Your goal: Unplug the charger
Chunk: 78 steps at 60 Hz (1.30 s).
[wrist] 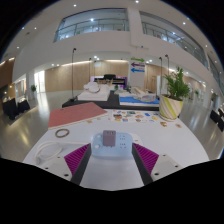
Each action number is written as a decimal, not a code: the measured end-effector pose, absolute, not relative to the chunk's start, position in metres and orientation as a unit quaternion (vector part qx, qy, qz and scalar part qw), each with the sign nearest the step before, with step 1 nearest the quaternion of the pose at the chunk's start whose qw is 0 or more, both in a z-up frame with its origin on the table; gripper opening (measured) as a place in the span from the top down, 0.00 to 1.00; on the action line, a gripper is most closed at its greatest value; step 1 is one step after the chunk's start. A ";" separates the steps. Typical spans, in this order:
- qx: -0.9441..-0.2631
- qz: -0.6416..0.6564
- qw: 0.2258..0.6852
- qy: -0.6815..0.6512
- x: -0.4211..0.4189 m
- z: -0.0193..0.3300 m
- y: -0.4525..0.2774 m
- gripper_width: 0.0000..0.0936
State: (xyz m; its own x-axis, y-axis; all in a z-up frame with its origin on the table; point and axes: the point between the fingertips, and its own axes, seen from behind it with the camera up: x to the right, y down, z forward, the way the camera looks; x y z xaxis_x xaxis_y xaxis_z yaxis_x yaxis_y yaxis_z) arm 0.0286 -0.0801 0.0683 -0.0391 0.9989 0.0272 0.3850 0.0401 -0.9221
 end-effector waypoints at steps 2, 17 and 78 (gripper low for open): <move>-0.576 0.391 0.393 -0.601 0.016 0.064 -0.081 0.09; -0.579 0.386 0.404 -0.593 -0.051 0.043 -0.089 0.09; -0.613 0.335 0.445 -0.561 -0.073 0.126 0.090 0.84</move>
State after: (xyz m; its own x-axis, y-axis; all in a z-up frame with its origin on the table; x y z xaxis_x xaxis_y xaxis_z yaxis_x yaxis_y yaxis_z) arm -0.0726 0.0904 0.1261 0.1467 0.9852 0.0886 0.3902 0.0247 -0.9204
